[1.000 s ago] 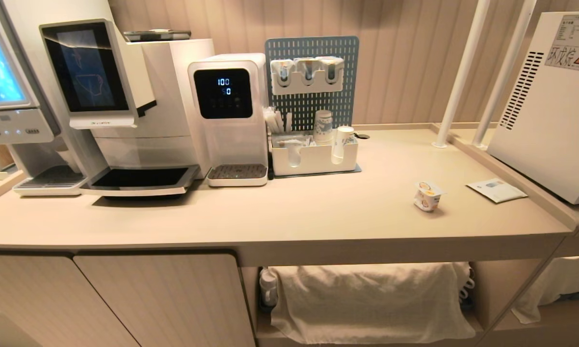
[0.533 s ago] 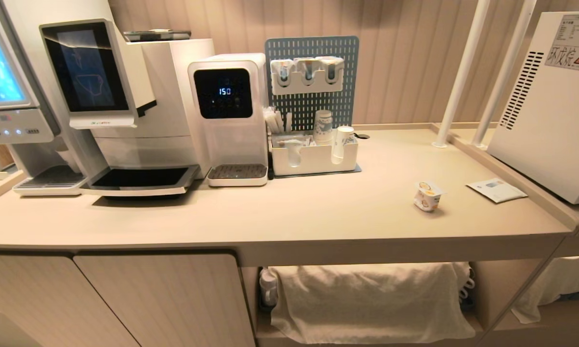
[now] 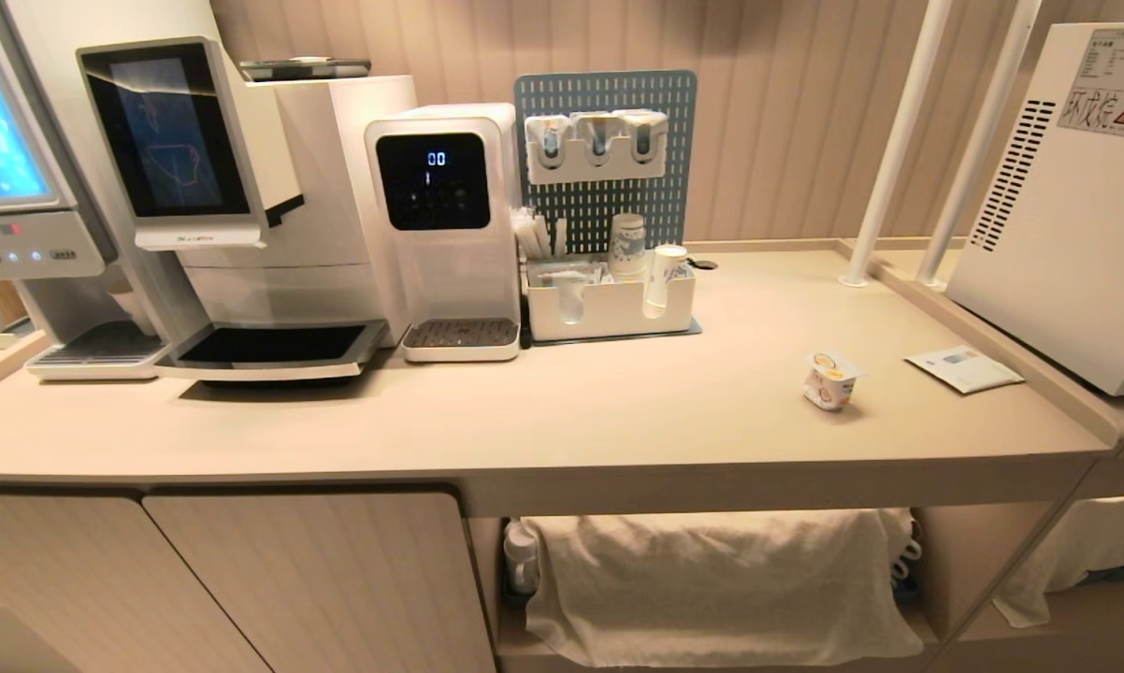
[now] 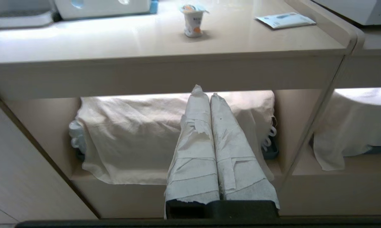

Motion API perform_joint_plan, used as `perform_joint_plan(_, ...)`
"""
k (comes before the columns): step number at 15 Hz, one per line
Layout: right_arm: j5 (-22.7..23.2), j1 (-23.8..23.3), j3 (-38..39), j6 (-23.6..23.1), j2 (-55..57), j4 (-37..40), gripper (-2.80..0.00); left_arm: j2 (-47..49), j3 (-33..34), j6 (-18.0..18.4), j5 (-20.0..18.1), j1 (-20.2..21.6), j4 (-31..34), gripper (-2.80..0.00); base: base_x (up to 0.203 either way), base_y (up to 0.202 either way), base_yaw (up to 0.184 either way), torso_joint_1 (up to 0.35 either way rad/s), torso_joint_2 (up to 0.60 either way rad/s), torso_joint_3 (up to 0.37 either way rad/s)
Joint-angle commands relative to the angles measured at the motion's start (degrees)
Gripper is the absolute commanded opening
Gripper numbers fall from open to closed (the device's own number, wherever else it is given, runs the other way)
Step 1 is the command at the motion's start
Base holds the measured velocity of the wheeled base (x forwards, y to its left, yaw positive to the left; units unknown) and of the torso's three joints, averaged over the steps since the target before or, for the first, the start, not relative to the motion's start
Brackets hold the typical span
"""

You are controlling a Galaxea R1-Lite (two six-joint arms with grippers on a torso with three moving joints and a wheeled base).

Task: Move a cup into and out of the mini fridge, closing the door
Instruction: Put the yoghurt in the freezer

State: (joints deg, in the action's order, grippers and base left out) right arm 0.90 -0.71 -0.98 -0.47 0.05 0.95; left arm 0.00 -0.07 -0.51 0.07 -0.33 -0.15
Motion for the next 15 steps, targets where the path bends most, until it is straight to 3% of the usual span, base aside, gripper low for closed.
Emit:
perform_joint_plan(1,1.8,0.0,-3.7,1.7,0.4,1.9,-2.80,0.0,0.0,0.0,0.0,0.0,0.0,-2.80,0.000,0.000,0.000,0.000,0.00,0.000)
perform_joint_plan(5,9.1,0.0,-14.1,4.1,0.7,21.5,-2.80,0.0,0.0,0.0,0.0,0.0,0.0,-2.80,0.000,0.000,0.000,0.000,0.00,0.000)
perform_joint_plan(11,11.5,0.1,-22.2,8.4,13.2,25.0,-2.80,0.0,0.0,0.0,0.0,0.0,0.0,-2.80,0.000,0.000,0.000,0.000,0.00,0.000)
perform_joint_plan(15,11.6,0.3,-31.2,9.4,22.7,32.9,-2.80,0.0,0.0,-0.1,0.0,0.0,0.0,-2.80,0.000,0.000,0.000,0.000,0.00,0.000)
